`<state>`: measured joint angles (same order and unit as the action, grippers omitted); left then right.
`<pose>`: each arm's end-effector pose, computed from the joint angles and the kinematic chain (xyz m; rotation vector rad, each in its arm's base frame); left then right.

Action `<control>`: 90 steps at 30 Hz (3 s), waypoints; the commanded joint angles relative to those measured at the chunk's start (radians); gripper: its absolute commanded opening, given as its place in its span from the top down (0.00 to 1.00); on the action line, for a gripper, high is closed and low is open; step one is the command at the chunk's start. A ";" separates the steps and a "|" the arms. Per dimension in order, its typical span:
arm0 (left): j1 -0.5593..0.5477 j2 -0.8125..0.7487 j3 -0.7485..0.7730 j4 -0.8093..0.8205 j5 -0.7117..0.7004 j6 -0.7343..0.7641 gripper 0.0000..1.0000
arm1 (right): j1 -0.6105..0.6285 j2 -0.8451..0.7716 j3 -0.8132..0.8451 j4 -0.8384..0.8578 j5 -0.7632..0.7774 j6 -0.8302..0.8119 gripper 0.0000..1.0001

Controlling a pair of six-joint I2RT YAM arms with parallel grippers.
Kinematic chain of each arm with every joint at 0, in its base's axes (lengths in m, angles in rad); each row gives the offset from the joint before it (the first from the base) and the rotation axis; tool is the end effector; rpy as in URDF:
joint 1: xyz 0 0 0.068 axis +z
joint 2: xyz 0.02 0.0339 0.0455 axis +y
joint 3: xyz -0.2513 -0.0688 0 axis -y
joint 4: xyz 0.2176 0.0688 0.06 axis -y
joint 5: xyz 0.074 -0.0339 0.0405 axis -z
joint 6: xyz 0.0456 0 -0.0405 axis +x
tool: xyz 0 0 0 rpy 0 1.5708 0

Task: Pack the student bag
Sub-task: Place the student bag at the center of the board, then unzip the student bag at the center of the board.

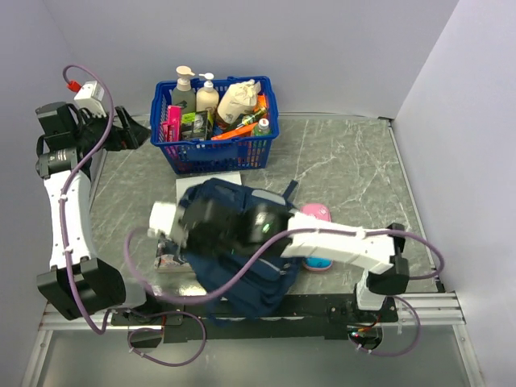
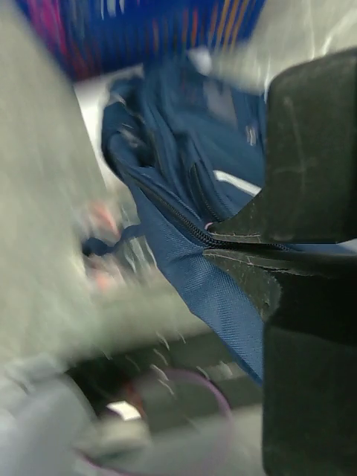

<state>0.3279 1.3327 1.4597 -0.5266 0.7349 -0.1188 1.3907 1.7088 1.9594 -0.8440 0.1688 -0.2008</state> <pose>0.2639 0.0575 0.4028 0.0507 1.9040 -0.5788 0.0701 0.3421 0.4080 -1.4997 1.6072 0.5006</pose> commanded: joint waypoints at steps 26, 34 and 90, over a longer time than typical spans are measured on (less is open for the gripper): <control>-0.377 0.135 -0.262 -0.021 0.026 0.403 0.04 | -0.789 -0.617 -0.976 0.440 -0.101 0.501 0.00; -0.432 0.186 -0.334 0.054 -0.011 0.415 0.04 | -0.917 -0.522 -1.120 0.598 -0.264 0.538 0.01; -0.639 -0.109 -0.413 -0.109 0.087 0.608 0.06 | -0.736 -0.100 -0.726 0.839 -0.468 0.569 1.00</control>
<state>-0.1734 1.2358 1.0927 -0.6048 0.6460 0.3763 0.6456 1.5562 1.0897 -0.1081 -0.2821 0.3698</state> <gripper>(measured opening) 0.933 0.010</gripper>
